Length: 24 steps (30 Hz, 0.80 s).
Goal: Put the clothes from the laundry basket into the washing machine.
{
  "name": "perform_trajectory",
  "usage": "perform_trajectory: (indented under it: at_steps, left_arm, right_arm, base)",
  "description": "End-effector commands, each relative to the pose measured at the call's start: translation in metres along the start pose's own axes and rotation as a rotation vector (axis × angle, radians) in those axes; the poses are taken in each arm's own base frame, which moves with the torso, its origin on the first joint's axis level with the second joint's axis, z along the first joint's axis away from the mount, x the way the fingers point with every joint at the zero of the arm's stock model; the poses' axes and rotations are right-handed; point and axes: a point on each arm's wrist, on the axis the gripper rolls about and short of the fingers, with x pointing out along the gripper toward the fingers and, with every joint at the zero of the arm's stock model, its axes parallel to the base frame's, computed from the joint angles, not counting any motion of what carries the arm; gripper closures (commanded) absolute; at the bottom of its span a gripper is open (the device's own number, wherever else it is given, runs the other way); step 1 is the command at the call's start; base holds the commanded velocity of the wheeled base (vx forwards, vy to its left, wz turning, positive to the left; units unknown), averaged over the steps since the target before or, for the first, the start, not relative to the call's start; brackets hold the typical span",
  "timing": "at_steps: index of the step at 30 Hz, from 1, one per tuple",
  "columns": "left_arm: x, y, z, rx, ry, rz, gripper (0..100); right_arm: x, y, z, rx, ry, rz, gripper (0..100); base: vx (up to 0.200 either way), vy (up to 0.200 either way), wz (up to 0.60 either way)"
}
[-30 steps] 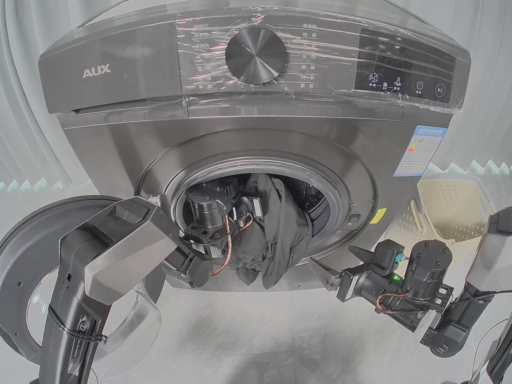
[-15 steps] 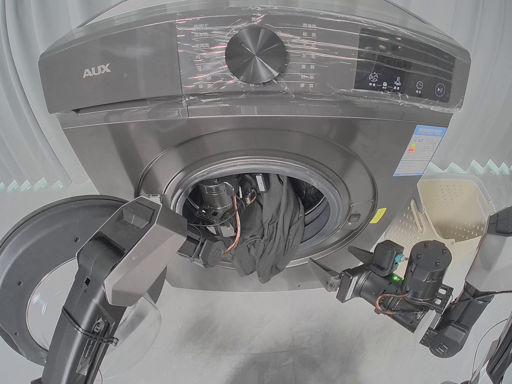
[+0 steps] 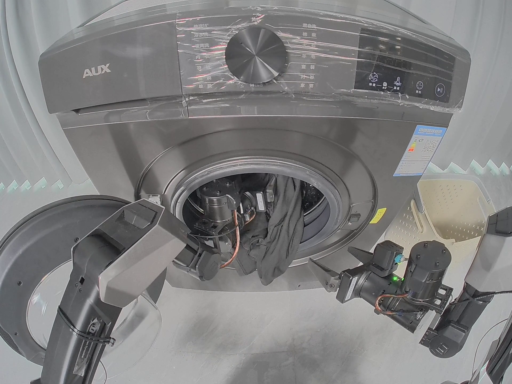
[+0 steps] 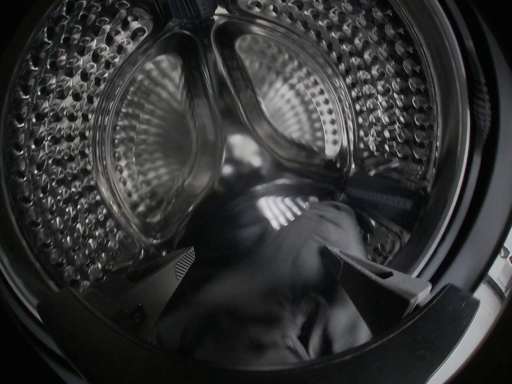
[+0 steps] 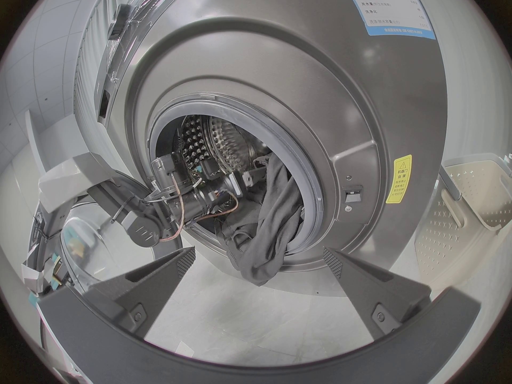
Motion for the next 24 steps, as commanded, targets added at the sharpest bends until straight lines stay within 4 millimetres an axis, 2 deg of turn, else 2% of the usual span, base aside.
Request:
perform_trajectory:
  at_steps: [1, 3, 6, 13, 18, 19, 24]
  left_arm:
    - [-0.037, -0.004, 0.018, 0.031, 0.150, -0.036, 0]
    - [-0.050, -0.006, 0.016, 0.041, 0.219, -0.065, 0]
    - [-0.058, -0.006, 0.018, 0.044, 0.245, -0.087, 0]
    - [-0.064, -0.016, 0.014, 0.042, 0.272, -0.154, 0]
    - [-0.066, -0.024, -0.005, 0.054, 0.311, -0.170, 0]
    - [-0.064, -0.022, -0.016, 0.074, 0.323, -0.168, 0]
    - [-0.053, -0.008, -0.040, 0.089, 0.343, -0.134, 0]
  right_arm:
    - [0.001, 0.000, 0.000, 0.001, -0.001, 0.001, 0]
    - [0.001, 0.001, 0.000, 0.001, -0.003, 0.003, 0]
    - [0.001, 0.000, 0.001, 0.001, -0.004, 0.001, 0]
    - [0.001, 0.001, 0.000, 0.001, -0.004, 0.003, 0]
    - [0.001, 0.002, 0.000, 0.001, -0.003, 0.006, 0]
    - [0.001, 0.004, 0.000, -0.001, -0.002, 0.012, 0]
    - [0.001, 0.005, 0.000, 0.001, -0.003, 0.015, 0]
  base:
    - [0.000, 0.000, 0.00]
    - [0.000, 0.000, 0.00]
    - [0.000, 0.000, 0.00]
    - [0.000, 0.000, 0.00]
    - [0.000, 0.000, 0.00]
    - [0.000, 0.000, 0.00]
    - [0.000, 0.000, 0.00]
